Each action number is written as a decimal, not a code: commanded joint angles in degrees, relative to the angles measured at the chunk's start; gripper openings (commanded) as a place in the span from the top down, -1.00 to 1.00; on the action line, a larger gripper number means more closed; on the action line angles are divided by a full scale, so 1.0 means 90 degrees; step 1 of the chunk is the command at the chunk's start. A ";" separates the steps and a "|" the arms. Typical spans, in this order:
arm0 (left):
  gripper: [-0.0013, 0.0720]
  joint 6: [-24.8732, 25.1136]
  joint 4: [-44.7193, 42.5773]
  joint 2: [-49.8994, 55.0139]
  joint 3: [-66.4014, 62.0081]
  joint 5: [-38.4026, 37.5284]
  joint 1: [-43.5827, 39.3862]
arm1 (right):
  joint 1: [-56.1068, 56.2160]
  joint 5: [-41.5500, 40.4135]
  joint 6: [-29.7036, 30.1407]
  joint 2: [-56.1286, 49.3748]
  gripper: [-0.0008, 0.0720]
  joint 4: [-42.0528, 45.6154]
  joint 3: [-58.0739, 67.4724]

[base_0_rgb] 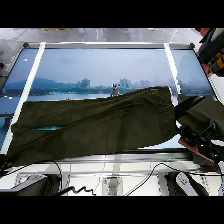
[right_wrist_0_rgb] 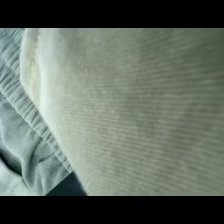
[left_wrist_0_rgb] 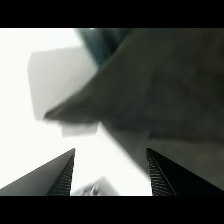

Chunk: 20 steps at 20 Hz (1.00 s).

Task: Fold the clothes and pants, and hang the long-sleeved shirts on hangers.

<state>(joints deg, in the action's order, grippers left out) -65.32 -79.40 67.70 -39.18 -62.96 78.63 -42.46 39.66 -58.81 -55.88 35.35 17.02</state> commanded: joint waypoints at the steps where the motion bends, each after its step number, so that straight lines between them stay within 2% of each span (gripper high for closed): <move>1: -0.22 0.0146 0.0352 0.0318 0.0036 0.0466 0.0051 | 0.0000 0.0221 0.0107 0.0007 0.89 0.0372 0.0010; 3: -0.13 0.0141 0.0357 0.0357 0.0036 0.0716 0.0041 | 0.0000 0.0437 0.0126 0.0041 0.89 0.0561 0.0053; 4: 0.10 0.0141 0.0357 0.0357 0.0036 0.0780 0.0036 | 0.0000 0.0495 0.0126 0.0104 0.89 0.0636 0.0053; 6: 0.83 0.0141 0.0359 0.0352 0.0024 0.0731 0.0029 | 0.0000 0.0646 0.0119 0.0345 0.89 0.0780 0.0053; 7: 0.90 0.0146 0.0367 0.0345 -0.0002 0.0641 0.0029 | 0.0000 0.0695 0.0117 0.0500 0.89 0.0797 0.0053; 8: 0.90 0.0270 0.0476 0.0316 -0.0041 0.0474 0.0029 | 0.0000 0.0753 0.0087 0.0680 0.89 0.0823 0.0056; 10: 0.90 0.0884 0.1168 0.0177 -0.0119 0.0109 0.0029 | 0.0000 0.0860 -0.0155 0.1103 0.90 0.1083 0.0056; 13: 0.90 0.1486 0.2674 -0.0204 -0.0352 -0.0284 0.0029 | 0.0000 0.1120 -0.1076 0.1916 0.90 0.2047 0.0095; 15: 0.90 0.1528 0.3155 -0.0549 -0.0544 -0.0435 0.0029 | 0.0000 0.1583 -0.1562 0.2499 0.90 0.2667 0.0294; 17: 0.90 0.1525 0.3213 -0.0920 -0.0731 -0.0464 0.0029 | 0.0000 0.2115 -0.1804 0.3109 0.90 0.3121 0.0624; 20: 0.91 0.1528 0.3337 -0.1399 -0.0950 -0.0012 0.0029 | 0.0000 0.2448 -0.2424 0.3869 0.90 0.3791 0.1311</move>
<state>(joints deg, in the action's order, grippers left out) -52.45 -52.88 58.92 -45.82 -65.71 78.91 -42.44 57.80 -74.43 -27.46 61.93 24.21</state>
